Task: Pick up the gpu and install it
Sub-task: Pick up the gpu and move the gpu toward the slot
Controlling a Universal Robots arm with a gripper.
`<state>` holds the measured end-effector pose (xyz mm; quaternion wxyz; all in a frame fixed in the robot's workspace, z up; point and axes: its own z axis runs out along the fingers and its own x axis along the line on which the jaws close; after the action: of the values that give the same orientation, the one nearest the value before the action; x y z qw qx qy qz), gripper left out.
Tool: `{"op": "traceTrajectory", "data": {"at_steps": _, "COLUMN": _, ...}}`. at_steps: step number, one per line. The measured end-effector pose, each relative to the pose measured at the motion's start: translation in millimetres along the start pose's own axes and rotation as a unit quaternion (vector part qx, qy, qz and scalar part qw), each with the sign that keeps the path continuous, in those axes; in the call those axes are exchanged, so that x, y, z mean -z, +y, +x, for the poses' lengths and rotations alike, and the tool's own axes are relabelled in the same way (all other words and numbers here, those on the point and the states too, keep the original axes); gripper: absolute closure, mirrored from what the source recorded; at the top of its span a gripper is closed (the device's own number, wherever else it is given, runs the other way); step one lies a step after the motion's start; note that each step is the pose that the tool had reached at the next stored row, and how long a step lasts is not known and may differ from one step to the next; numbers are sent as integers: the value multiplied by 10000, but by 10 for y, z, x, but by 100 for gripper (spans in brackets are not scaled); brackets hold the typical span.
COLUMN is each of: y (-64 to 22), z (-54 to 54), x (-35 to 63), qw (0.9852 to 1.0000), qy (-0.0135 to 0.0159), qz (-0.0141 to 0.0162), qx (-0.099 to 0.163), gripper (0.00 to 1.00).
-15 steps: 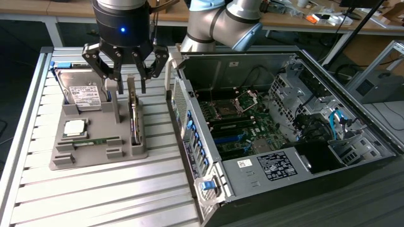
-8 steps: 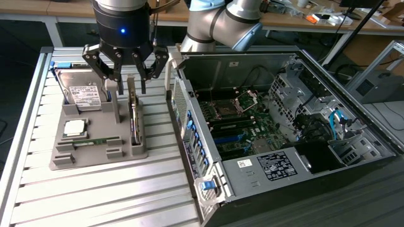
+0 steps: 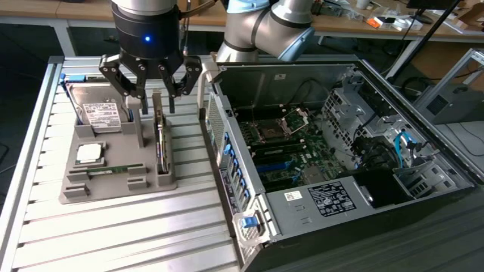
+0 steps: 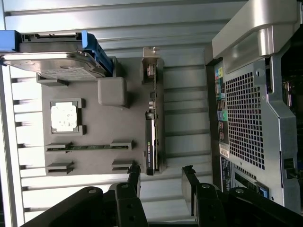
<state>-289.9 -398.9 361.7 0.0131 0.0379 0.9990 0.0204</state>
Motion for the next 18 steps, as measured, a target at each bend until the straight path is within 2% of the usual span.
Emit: {"op": "traceTrajectory", "data": {"at_steps": 18, "y": -2, "z": 1, "x": -50, "qw": 10000, "qy": 0, "qz": 0, "qx": 0, "gripper": 52}}
